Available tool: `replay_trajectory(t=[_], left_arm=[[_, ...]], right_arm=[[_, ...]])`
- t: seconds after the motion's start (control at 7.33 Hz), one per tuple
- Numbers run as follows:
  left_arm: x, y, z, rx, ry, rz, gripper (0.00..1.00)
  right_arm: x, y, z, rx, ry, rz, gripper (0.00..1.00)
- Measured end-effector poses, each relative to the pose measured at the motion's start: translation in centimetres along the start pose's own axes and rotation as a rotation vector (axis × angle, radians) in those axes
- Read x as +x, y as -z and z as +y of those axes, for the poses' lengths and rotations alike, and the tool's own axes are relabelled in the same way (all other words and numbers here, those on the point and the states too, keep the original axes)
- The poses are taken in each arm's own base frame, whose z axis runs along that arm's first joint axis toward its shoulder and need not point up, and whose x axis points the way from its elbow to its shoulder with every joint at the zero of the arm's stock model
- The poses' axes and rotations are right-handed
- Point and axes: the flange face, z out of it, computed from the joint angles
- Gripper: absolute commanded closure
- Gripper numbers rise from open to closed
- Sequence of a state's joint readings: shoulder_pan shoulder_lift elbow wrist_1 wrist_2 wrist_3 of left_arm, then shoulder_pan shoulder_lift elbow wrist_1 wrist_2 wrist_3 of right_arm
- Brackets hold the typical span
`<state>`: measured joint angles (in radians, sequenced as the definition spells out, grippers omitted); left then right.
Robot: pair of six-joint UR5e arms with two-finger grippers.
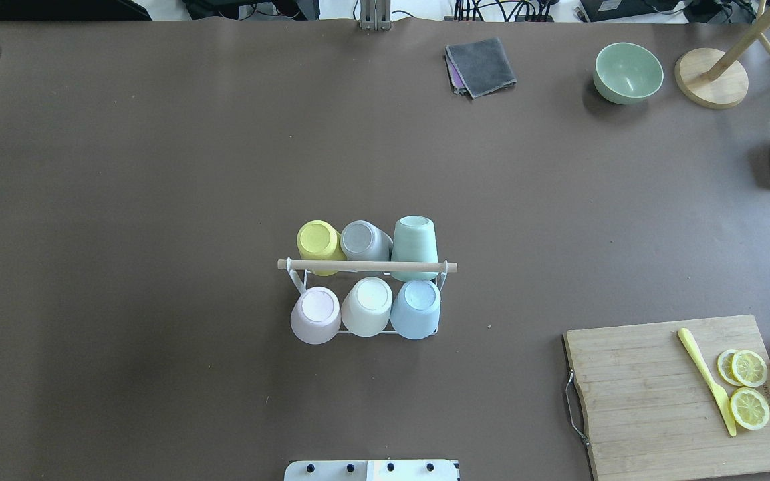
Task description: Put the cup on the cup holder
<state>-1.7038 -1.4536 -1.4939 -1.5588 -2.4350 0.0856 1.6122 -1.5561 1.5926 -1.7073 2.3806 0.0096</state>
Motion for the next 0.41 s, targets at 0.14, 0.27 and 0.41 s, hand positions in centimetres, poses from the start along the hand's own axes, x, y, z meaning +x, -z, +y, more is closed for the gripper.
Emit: replay_trajectory(t=[0.14, 0.27, 0.41], left_arm=[[-0.2, -0.2, 0.4, -0.005, 0.008, 0.001, 0.01], [-0.6, -0.5, 1.1, -0.013, 0.018, 0.002, 0.01], [-0.8, -0.7, 1.7, -0.018, 0.025, 0.001, 0.01]], right_arm=[[0.0, 0.0, 0.0, 0.0, 0.0, 0.0, 0.0], [0.0, 0.0, 0.0, 0.0, 0.0, -0.001, 0.0], [0.0, 0.0, 0.0, 0.0, 0.001, -0.001, 0.0]])
